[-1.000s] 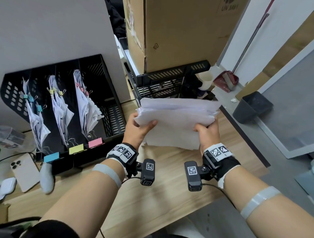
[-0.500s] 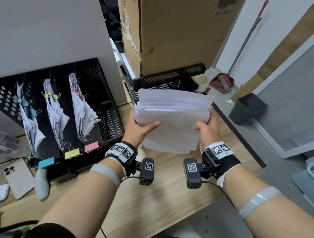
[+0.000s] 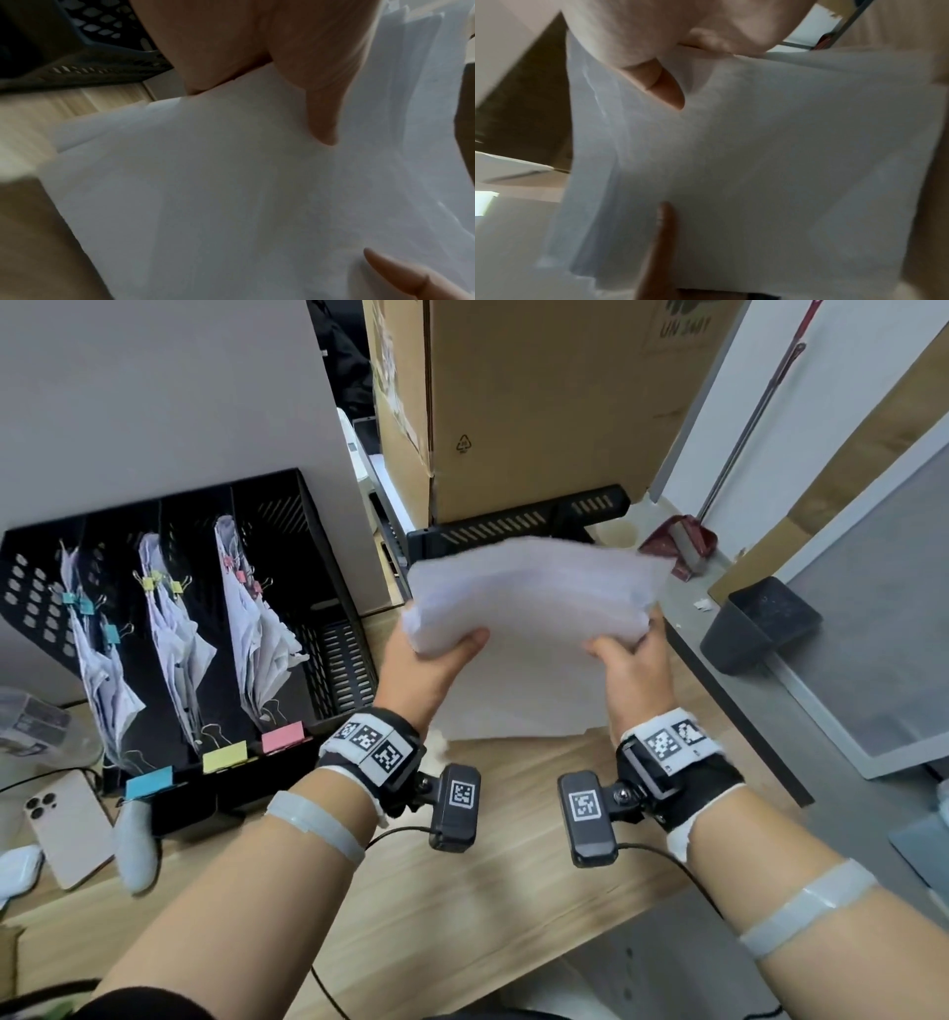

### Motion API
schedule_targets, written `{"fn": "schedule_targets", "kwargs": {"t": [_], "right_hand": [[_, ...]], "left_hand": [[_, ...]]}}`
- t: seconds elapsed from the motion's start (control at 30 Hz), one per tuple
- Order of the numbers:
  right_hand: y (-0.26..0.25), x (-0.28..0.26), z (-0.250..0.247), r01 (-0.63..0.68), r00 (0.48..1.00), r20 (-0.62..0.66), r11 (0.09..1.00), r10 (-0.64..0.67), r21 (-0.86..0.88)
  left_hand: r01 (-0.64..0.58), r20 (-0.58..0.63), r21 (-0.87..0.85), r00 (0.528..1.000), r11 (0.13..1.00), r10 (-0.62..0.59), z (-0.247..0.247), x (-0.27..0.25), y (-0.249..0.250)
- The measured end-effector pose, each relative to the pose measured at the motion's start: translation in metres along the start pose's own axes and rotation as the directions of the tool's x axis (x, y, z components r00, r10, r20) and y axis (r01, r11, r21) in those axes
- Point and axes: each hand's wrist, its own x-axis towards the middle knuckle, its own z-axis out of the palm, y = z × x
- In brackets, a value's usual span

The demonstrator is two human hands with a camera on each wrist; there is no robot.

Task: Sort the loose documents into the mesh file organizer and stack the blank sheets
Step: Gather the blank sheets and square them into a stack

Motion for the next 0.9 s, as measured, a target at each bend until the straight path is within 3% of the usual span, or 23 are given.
{"fn": "schedule_targets", "kwargs": {"t": [0.13, 0.3, 0.47, 0.67, 0.73, 0.8, 0.9], "right_hand": [[0.035, -0.014, -0.012, -0.164, 0.986, -0.018, 0.983, 0.163, -0.078], [0.031, -0.010, -0.013, -0.085, 0.996, 0.017, 0.994, 0.087, -0.071], [0.031, -0.008, -0.011, -0.022, 1.000, 0.012, 0.995, 0.023, -0.102], [0.038, -0.007, -0.012, -0.031, 0.999, 0.004, 0.989, 0.032, -0.143], [0.040, -0.006, -0.011, -0.040, 0.999, -0.001, 0.987, 0.040, -0.156], [0.044, -0.002, -0.012, -0.049, 0.999, -0.007, 0.980, 0.049, -0.193], [0.051, 0.006, -0.014, -0.054, 0.999, -0.013, 0.962, 0.052, -0.268]], "left_hand": [[0.098, -0.022, 0.019, 0.995, 0.995, -0.098, -0.005, -0.015, -0.021], [0.020, -0.016, -0.046, 1.000, 0.999, -0.021, 0.000, -0.015, -0.007], [-0.081, -0.219, -0.131, 0.974, 0.988, 0.050, 0.012, -0.006, 0.012], [0.034, -0.322, -0.135, 0.944, 0.990, -0.076, 0.012, 0.006, 0.011], [0.041, -0.299, -0.181, 0.950, 0.983, -0.095, 0.010, 0.003, 0.010], [0.033, -0.194, -0.243, 0.978, 0.969, -0.082, 0.008, -0.002, 0.009], [0.007, -0.021, -0.123, 1.000, 0.992, -0.010, -0.003, -0.008, 0.001]]}}
